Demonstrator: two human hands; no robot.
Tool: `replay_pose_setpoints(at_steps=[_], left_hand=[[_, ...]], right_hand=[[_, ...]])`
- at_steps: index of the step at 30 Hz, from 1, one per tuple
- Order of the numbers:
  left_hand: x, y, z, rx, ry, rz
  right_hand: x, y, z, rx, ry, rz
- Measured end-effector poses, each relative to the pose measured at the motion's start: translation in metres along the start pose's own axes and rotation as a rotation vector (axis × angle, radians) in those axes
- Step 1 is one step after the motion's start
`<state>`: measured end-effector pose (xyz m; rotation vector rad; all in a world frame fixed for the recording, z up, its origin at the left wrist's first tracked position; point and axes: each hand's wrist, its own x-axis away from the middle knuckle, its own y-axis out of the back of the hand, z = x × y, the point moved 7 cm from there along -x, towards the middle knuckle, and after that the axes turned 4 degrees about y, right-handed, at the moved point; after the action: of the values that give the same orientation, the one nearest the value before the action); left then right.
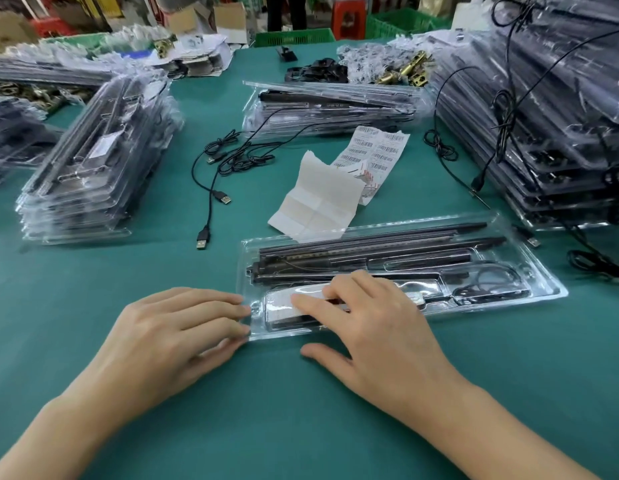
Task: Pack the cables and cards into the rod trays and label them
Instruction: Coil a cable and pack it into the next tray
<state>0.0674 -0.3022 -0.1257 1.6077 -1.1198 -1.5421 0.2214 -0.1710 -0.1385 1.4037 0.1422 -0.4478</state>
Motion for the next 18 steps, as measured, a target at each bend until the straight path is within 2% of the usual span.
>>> replay_pose_setpoints(at_steps=[5,9,12,15,18], left_hand=[[-0.002,0.007,-0.013,-0.011,-0.036,-0.111],[-0.002,0.020,-0.026,0.031,-0.026,-0.247],[-0.007,0.023,-0.027,0.106,0.012,-0.282],[-0.012,0.019,-0.021,0.159,0.050,-0.247],[-0.014,0.024,-0.021,0.189,0.126,-0.297]], right_hand=[[-0.011,0.004,0.018,0.033,-0.003,-0.052],[-0.018,0.016,0.033,0.123,0.049,-0.267],[-0.019,0.028,0.032,0.161,0.055,-0.368],[-0.019,0.031,0.032,0.164,0.081,-0.329],[-0.025,0.043,0.035,0.138,0.085,-0.260]])
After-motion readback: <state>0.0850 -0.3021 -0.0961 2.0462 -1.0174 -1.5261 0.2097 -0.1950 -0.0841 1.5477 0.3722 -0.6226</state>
